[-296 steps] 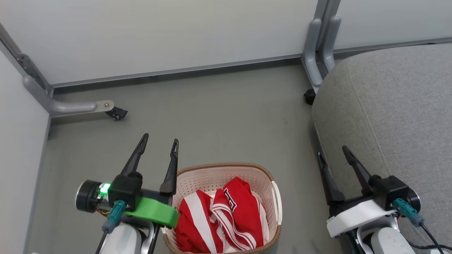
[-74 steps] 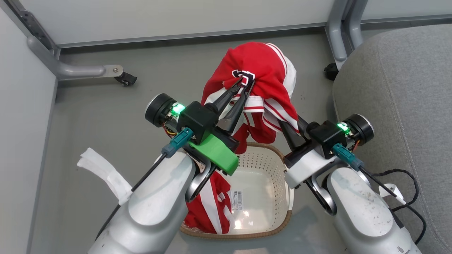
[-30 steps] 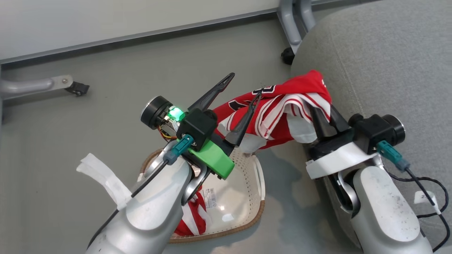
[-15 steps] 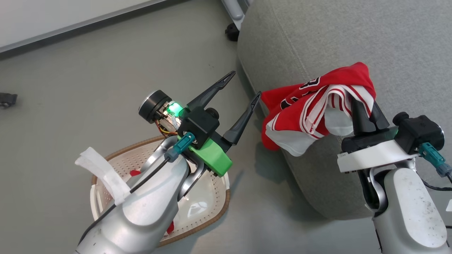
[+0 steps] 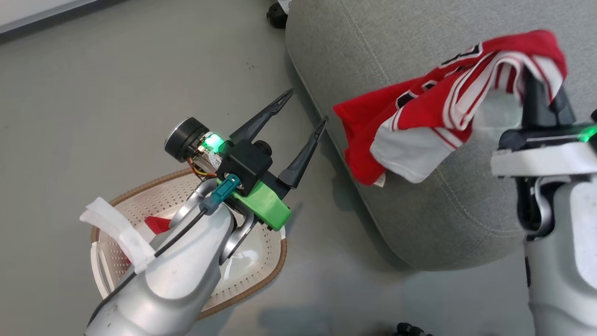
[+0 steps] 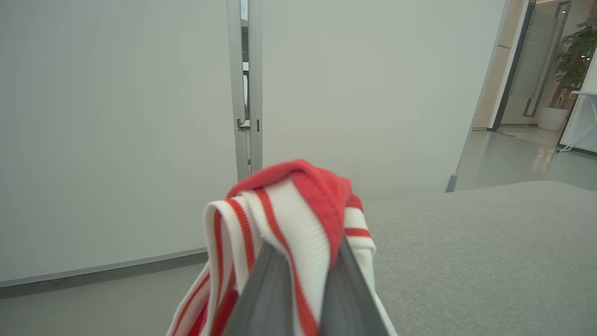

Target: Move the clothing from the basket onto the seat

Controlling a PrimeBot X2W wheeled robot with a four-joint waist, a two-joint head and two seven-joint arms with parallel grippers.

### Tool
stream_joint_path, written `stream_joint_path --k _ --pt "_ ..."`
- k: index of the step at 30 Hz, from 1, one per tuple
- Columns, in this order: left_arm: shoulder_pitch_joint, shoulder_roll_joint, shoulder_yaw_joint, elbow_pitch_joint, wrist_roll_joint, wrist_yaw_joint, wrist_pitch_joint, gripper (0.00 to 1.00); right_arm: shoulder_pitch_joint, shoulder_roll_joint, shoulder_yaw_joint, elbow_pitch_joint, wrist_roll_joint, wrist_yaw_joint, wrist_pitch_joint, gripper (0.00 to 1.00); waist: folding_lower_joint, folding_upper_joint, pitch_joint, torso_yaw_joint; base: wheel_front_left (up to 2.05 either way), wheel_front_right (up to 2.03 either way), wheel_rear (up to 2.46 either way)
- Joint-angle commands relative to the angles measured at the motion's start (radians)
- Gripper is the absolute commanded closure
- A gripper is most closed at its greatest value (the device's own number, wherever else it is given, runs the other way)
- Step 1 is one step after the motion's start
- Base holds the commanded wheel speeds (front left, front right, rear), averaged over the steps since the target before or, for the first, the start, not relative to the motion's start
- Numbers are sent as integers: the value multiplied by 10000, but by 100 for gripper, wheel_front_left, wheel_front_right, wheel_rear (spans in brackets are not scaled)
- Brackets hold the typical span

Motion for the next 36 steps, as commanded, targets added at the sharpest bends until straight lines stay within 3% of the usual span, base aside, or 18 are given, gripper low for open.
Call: stream_joint_path --k 1,5,14,22,30,36 --pt "-74 102 32 -55 44 56 5 0 -446 -26 -246 -66 -173 -5 -28 100 0 -1 325 104 0 0 0" --pt "-305 236 14 -150 133 61 51 0 -1754 -268 -976 49 -413 -7 -28 100 0 -1 889 243 0 0 0" --pt "-785 563 -75 -501 353 60 289 0 -4876 -1539 -2036 751 -774 -7 -27 100 0 -1 2415 631 0 0 0" --pt "-969 747 -97 -767 422 121 348 0 -6726 -2757 -2483 1829 -1126 -7 -27 100 0 -1 3173 806 0 0 0" --pt "-921 977 -84 -916 366 213 398 0 -6711 -3058 -2558 3513 -1837 -7 -27 100 0 -1 3569 807 0 0 0" --pt "-927 1046 -121 -1012 323 277 422 0 -6177 -2635 -2963 4652 -2123 -7 -27 100 0 -1 3744 886 0 0 0"
